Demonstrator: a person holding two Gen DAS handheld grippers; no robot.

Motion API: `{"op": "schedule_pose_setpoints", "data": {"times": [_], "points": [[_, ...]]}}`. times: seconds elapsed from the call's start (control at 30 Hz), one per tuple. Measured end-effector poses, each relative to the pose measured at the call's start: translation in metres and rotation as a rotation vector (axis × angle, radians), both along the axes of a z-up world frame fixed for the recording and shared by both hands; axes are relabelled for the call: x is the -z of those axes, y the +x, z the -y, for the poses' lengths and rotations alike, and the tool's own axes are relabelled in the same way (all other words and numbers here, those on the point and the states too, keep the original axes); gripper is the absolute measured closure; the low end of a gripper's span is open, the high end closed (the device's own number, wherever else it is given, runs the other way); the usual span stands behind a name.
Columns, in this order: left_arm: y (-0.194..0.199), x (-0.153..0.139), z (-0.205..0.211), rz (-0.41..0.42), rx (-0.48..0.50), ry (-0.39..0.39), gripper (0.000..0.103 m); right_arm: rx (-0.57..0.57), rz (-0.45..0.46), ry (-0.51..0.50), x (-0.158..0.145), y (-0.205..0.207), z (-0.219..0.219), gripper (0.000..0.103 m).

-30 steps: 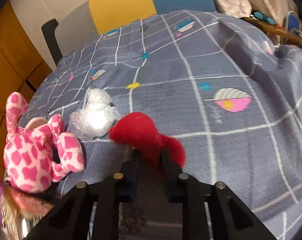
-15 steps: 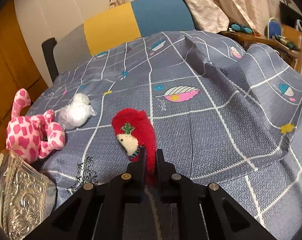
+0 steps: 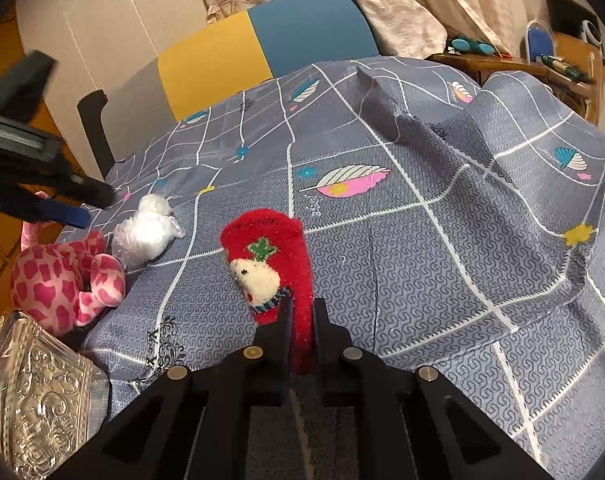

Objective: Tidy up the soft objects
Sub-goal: 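Grasp the plastic-wrapped white bundle with the left tool while the right tool holds the sock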

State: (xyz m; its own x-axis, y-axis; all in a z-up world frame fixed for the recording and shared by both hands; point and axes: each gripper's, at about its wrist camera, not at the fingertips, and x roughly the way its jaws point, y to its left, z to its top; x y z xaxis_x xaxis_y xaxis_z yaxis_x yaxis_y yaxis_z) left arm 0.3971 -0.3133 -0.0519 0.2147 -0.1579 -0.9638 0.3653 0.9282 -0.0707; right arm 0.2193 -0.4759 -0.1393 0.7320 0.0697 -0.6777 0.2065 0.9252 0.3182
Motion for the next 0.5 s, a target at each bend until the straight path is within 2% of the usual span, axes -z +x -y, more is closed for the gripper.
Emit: {"op": "schedule_pose_setpoints", "data": {"times": [0.13, 0.33, 0.5], "points": [[0.019, 0.025, 0.002, -0.014, -0.039, 0.093, 0.036, 0.003, 0.003, -0.006, 0.000, -0.001, -0.001, 0.094], [0.033, 0.048, 0.011, -0.032, -0.029, 0.164, 0.035, 0.004, 0.005, -0.010, 0.001, -0.001, -0.001, 0.094], [0.040, 0.057, 0.012, -0.034, -0.059, 0.157, 0.035, 0.009, 0.009, 0.002, 0.002, -0.001, 0.001, 0.094]]}}
